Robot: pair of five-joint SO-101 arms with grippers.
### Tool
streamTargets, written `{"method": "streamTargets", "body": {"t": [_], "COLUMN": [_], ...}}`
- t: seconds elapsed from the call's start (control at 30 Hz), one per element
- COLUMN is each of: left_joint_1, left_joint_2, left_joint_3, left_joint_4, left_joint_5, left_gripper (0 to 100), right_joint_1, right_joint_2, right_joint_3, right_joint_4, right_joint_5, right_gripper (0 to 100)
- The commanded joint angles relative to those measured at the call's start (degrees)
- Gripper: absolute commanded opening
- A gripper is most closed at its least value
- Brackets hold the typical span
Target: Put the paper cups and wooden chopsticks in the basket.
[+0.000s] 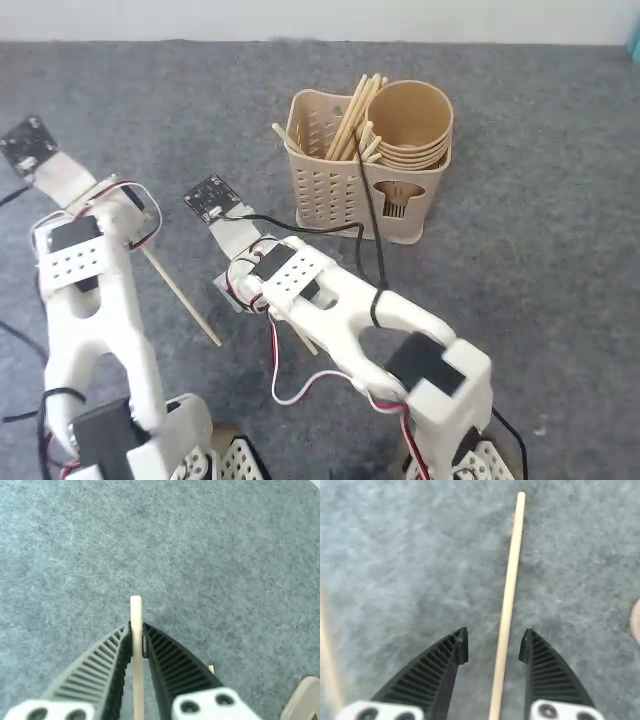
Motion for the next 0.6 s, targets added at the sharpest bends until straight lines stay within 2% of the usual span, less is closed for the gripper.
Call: {"method": "streamTargets", "body": {"t": [0.0, 0.1, 0.2, 0.3, 0.37, 0.57], "left_joint_1": [-0.9, -1.1, -1.1, -1.1, -1.1, -0.9], "left_joint_2": [-3.5, -3.5, -3.4, -3.2, -3.2, -3.1], "left_joint_3": [-3.0, -3.0, -2.9, -2.9, -2.9, -2.2], "left_joint_4": [-1.5, -1.5, -1.5, -1.5, -1.5, -3.3], "left_joint_5": [-0.3, -0.3, -0.3, -0.3, -0.3, -0.3], "left_gripper": [1, 1, 1, 1, 1, 1], "right_joint_1": [1.5, 1.5, 1.5, 2.1, 2.4, 2.0], "right_joint_2": [3.2, 4.4, 4.4, 3.9, 2.2, -14.2], "right_joint_3": [-0.6, -1.3, -1.8, -1.2, -1.1, 3.6], "right_joint_4": [-7.2, -7.3, -6.6, -5.9, -3.7, 3.7], "right_joint_5": [6.1, 7.9, 7.8, 7.6, 6.1, 3.7], "right_gripper": [17.7, 14.7, 1.1, 2.7, 0.3, 0.6]}}
